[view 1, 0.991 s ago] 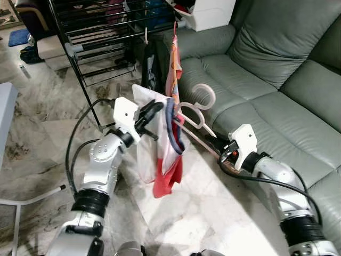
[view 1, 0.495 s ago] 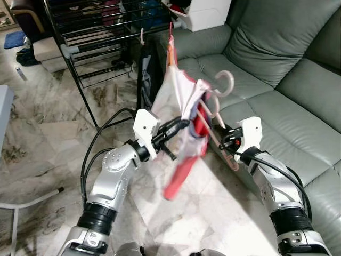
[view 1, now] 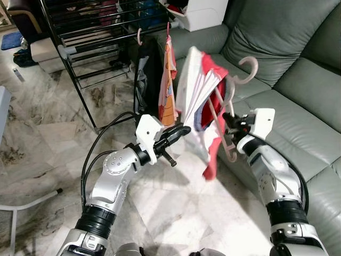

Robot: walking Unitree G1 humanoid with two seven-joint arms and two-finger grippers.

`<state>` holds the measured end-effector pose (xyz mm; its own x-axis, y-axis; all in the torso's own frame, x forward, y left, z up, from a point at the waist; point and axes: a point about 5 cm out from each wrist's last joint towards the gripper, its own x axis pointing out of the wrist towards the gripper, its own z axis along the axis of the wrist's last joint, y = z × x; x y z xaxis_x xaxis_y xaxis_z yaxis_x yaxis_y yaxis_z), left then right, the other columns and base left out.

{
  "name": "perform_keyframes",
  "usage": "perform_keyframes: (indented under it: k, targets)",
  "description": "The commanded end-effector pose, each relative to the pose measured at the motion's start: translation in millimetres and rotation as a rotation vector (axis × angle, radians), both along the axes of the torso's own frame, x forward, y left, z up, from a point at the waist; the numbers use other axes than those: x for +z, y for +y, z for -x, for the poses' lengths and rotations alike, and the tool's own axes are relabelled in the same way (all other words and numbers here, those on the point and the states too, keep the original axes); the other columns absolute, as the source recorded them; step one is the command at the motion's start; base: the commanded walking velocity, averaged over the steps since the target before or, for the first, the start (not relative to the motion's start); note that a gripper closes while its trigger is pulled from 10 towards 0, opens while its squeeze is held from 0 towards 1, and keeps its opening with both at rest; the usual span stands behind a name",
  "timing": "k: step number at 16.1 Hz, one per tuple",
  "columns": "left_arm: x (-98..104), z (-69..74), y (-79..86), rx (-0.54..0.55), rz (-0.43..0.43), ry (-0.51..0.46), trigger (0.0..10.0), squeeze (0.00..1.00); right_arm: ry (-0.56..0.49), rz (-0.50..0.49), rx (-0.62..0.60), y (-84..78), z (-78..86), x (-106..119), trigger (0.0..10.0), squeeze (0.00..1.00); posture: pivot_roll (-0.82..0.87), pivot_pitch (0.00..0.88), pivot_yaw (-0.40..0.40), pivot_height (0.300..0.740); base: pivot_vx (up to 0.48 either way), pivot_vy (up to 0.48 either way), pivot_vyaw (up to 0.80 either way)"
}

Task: Hang hanger

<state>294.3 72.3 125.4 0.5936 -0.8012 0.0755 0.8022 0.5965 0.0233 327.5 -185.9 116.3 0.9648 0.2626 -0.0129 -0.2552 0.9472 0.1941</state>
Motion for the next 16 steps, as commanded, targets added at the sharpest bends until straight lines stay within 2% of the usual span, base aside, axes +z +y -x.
perform_keyframes:
  k: [1, 2, 3, 7, 8, 9, 10, 12, 13, 16]
  targets:
    - [-1, 1.2, -1.5, -0.011, -0.038, -0.016, 0.9, 0.0, -0.062, -0.012, 0.011, -0.3, -3.6, 18, 10.0, 0.0, -0.09, 0.0, 0.009, 0.74, 0.0, 0.0, 0.0]
    - [-1, 0.9, -2.1, -0.011, -0.045, -0.02, 3.1, 0.0, -0.044, -0.012, 0.039, 2.8, -1.9, 15, 10.0, 0.0, -0.09, 0.0, 0.009, 0.74, 0.0, 0.0, 0.0]
    - [-1, 0.8, -2.5, -0.01, -0.055, -0.029, 4.6, 0.0, 0.015, 0.033, 0.104, 9.2, 2.0, 7, 10.0, 0.0, -0.09, 0.0, 0.009, 0.74, 0.0, 0.0, 0.0]
    - [0, -2.0, -3.1, 0.006, -0.055, -0.039, 4.7, 0.0, 0.212, 0.12, 0.35, 28.2, 25.4, -26, 10.0, 0.0, -0.1, 0.0, 0.008, 0.74, 0.0, 0.0, 0.0]
    - [0, -2.1, -3.0, 0.007, -0.055, -0.041, 4.6, 0.0, 0.215, 0.121, 0.355, 28.5, 26.7, -27, 10.0, 0.0, -0.1, 0.0, 0.008, 0.74, 0.0, 0.0, 0.0]
    - [0, -2.8, -2.4, 0.011, -0.059, -0.042, 4.5, 0.0, 0.174, 0.134, 0.318, 24.7, 22.9, -23, 10.0, 0.0, -0.09, 0.0, 0.005, 0.74, 0.0, 0.0, 0.0]
    - [-1, -2.8, -1.5, 0.012, -0.061, -0.042, 5.5, 0.0, 0.138, 0.124, 0.315, 24.2, 20.7, -17, 10.0, 0.0, -0.09, 0.0, 0.005, 0.74, 0.0, 0.0, 0.0]
    - [-2, -3.7, 0.0, 0.023, -0.061, -0.045, 3.3, 0.0, 0.097, 0.14, 0.309, 23.0, 18.7, -10, 10.0, 0.0, -0.09, 0.0, 0.007, 0.74, 0.0, 0.0, 0.0]
    - [-3, -5.2, 2.6, 0.033, -0.066, -0.045, 0.0, 0.0, 0.047, 0.141, 0.259, 18.7, 14.9, -2, 10.0, 0.0, -0.1, 0.0, 0.008, 0.74, 0.0, 0.0, 0.0]
    - [-8, -6.5, 10.8, 0.06, -0.08, -0.039, 0.0, 0.0, -0.03, 0.113, 0.174, 9.7, 10.3, 10, 10.0, 0.0, -0.1, 0.0, 0.008, 0.74, 0.0, 0.0, 0.0]
